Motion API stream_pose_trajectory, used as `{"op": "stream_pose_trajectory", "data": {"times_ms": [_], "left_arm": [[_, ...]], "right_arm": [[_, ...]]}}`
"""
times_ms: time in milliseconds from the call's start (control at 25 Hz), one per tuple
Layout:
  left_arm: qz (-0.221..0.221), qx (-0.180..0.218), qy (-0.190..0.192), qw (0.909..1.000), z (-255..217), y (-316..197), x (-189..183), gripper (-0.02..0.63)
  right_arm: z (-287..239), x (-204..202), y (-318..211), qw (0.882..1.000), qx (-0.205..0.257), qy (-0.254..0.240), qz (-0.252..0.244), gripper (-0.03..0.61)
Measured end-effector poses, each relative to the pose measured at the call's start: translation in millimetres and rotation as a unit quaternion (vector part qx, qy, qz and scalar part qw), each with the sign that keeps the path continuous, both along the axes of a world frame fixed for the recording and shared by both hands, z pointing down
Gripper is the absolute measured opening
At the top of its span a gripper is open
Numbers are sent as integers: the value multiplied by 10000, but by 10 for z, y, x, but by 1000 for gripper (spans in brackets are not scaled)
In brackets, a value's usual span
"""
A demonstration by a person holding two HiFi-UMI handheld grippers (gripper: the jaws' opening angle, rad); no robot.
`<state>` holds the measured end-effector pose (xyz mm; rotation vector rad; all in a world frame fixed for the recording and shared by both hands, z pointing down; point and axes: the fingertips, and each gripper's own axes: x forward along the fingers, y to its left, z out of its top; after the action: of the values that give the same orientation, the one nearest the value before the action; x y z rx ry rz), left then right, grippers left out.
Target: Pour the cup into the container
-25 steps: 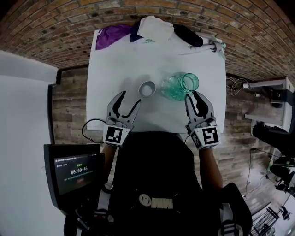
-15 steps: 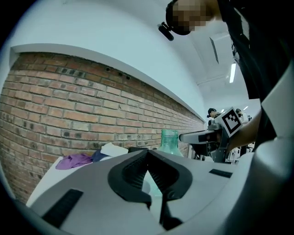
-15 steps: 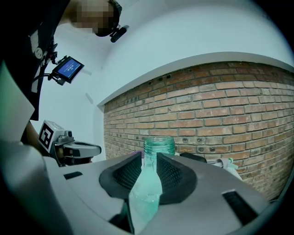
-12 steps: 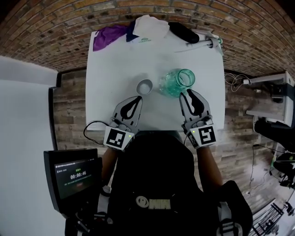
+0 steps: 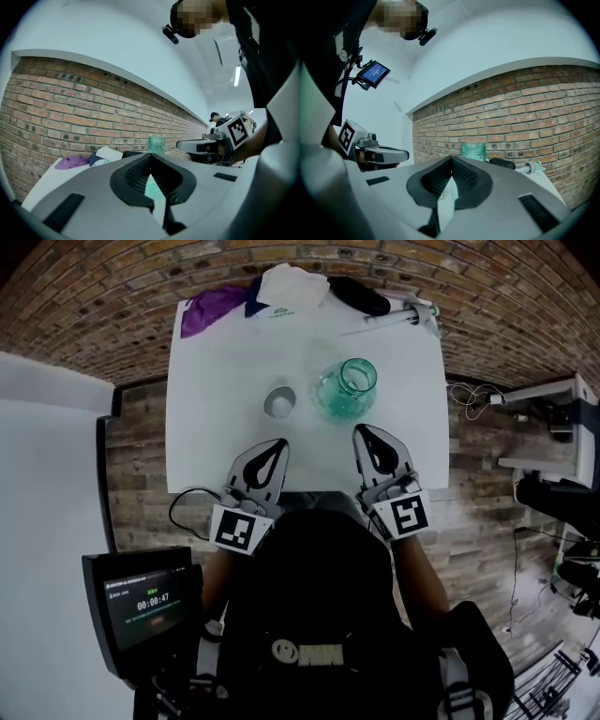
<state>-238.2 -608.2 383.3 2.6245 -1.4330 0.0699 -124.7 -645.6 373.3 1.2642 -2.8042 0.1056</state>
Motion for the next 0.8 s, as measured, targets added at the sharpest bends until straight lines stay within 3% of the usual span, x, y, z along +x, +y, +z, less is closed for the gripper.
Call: {"op": "stream_pose_trajectory", "data": {"times_ms": [400,600,800], "left_arm": [[-99,59,281,9995,-231,738,540,5],[-71,149,150,9998,-310,1282,928,5],[95,166,-109,9998,-321,1736,1150,5]], "right_arm": [[-97,527,798,9998,59,-185,-110,8],[-66,895,1336,9994,37,-319,-99,8],[62,1087,1794,9976,-312,-621,-43,8]]}}
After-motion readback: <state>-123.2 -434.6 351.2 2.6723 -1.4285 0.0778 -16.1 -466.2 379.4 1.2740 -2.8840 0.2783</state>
